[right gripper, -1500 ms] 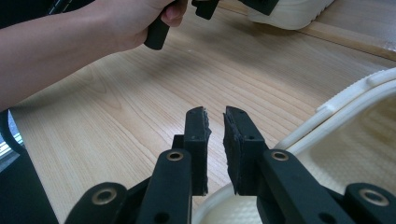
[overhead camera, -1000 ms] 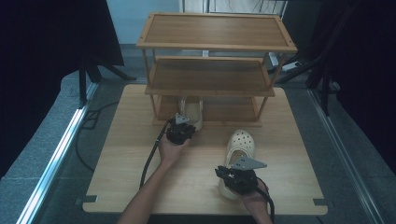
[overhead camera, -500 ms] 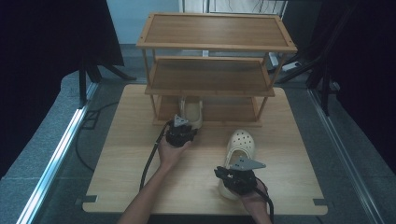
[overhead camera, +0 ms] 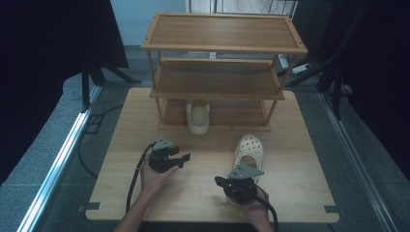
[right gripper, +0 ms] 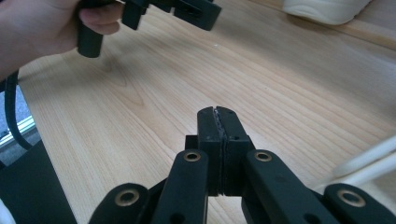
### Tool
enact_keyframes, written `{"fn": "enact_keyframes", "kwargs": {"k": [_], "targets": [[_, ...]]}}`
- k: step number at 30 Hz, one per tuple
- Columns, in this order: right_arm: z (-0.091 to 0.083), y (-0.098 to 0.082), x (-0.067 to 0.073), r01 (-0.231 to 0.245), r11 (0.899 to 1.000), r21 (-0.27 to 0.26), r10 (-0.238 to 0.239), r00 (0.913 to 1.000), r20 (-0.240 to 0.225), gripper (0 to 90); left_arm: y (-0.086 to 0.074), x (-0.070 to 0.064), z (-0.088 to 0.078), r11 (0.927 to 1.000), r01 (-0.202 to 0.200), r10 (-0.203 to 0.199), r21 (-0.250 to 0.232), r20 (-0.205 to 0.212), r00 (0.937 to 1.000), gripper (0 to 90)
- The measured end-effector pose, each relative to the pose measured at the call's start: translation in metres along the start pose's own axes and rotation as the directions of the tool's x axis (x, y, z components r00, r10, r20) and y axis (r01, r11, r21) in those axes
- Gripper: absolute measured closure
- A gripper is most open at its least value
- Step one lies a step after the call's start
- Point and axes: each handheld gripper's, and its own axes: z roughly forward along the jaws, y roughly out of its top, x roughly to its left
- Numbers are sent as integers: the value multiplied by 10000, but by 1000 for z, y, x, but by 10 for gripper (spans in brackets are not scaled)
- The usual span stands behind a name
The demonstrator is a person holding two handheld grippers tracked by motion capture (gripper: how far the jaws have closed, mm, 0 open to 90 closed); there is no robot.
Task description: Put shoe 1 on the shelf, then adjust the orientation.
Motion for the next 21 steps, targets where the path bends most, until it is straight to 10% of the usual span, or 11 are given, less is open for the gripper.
{"fn": "enact_keyframes", "kwargs": {"k": [21], "targets": [[11, -6, 17, 880, 9907, 1037, -988, 9896, 1044, 890, -9, 3, -24, 9999, -101, 101, 10, 76, 9999, 374]]}}
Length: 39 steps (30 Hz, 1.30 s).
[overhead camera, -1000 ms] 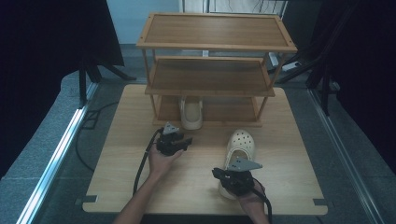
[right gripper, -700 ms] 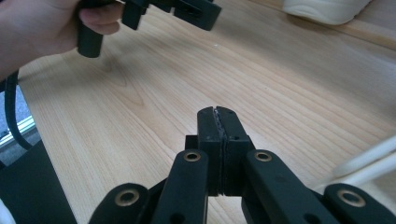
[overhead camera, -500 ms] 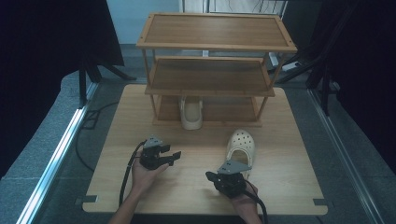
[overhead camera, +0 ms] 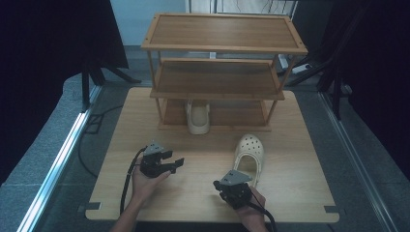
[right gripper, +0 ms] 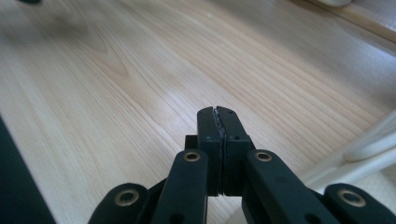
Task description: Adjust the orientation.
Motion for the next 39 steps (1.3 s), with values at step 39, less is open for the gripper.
{"fn": "enact_keyframes", "kwargs": {"k": [39], "targets": [[-58, -54, -42, -1591, 9859, 521, 1550, 9851, 746, 894, 1, 11, -15, 9983, 485, -483, -335, 66, 9988, 373]]}}
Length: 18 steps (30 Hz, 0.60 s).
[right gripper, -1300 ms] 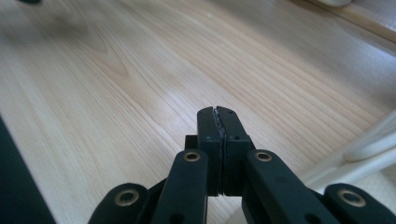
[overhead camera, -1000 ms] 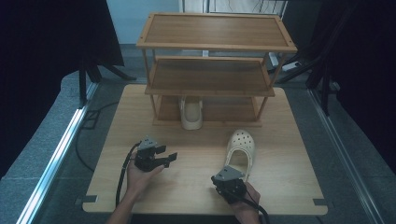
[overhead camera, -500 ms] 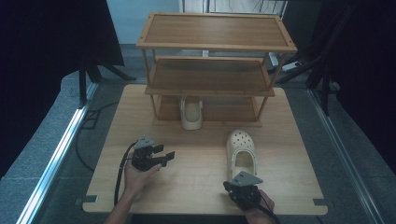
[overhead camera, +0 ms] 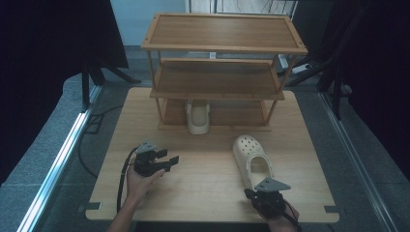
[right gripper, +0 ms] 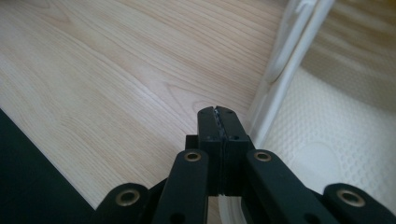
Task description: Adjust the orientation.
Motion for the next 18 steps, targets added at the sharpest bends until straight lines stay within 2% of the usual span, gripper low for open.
{"fn": "enact_keyframes", "kwargs": {"k": [3, 5, 6, 7, 12, 13, 18], "targets": [[-1, 0, -2, -25, 9999, -113, 24, 10000, -86, 877, 1, 0, 0, 10000, -35, 35, 5, 15, 10000, 373], [-3, 2, 1, 53, 9993, -367, -67, 9993, -376, 874, 0, -1, 1, 10000, -74, 74, 61, 37, 10000, 373], [-3, 2, 1, 53, 9993, -367, -67, 9993, -376, 874, 0, -1, 1, 10000, -74, 74, 61, 37, 10000, 373], [-6, 6, 6, 228, 9973, -695, -261, 9985, -477, 870, 0, -1, 1, 9999, -89, 88, 98, 51, 9999, 372], [-15, 14, 7, 315, 9920, -1222, -384, 9978, -544, 851, 1, -3, 1, 9999, -119, 118, 96, 86, 9999, 372], [-21, 18, 4, 311, 9893, -1422, -389, 9979, -524, 844, 2, -3, -1, 9999, -125, 124, 58, 86, 9999, 372], [-26, 24, -6, 227, 9858, -1662, -298, 9987, -402, 831, 3, -2, -8, 9999, -125, 125, -47, 79, 9999, 370]]}}
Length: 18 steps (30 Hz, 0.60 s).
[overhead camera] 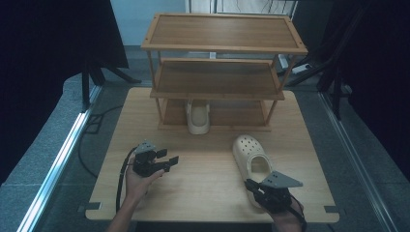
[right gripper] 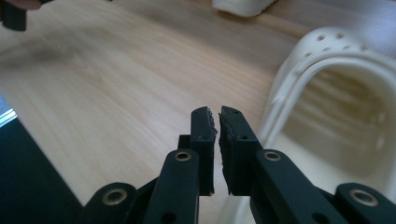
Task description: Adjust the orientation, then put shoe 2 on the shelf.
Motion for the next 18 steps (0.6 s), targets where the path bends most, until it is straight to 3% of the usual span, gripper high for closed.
{"fn": "enact_keyframes", "kwargs": {"k": [3, 8, 15, 18], "targets": [[-6, 8, -8, -21, 9998, -198, 24, 9999, 134, 766, 2, 1, -6, 9999, 76, -75, -132, 13, 10000, 365], [-15, 16, -21, -131, 9989, -447, 156, 9984, 551, 743, 3, 2, -9, 9998, 72, -71, -164, 53, 10000, 362], [-21, 14, -37, -372, 9982, -474, 415, 9948, 932, 730, 3, 1, -10, 9998, 95, -94, -150, 69, 9999, 358], [-21, 9, -50, -645, 9974, -333, 683, 9887, 1335, 714, 2, 1, -8, 9999, 114, -113, -54, 62, 9999, 355]]}}
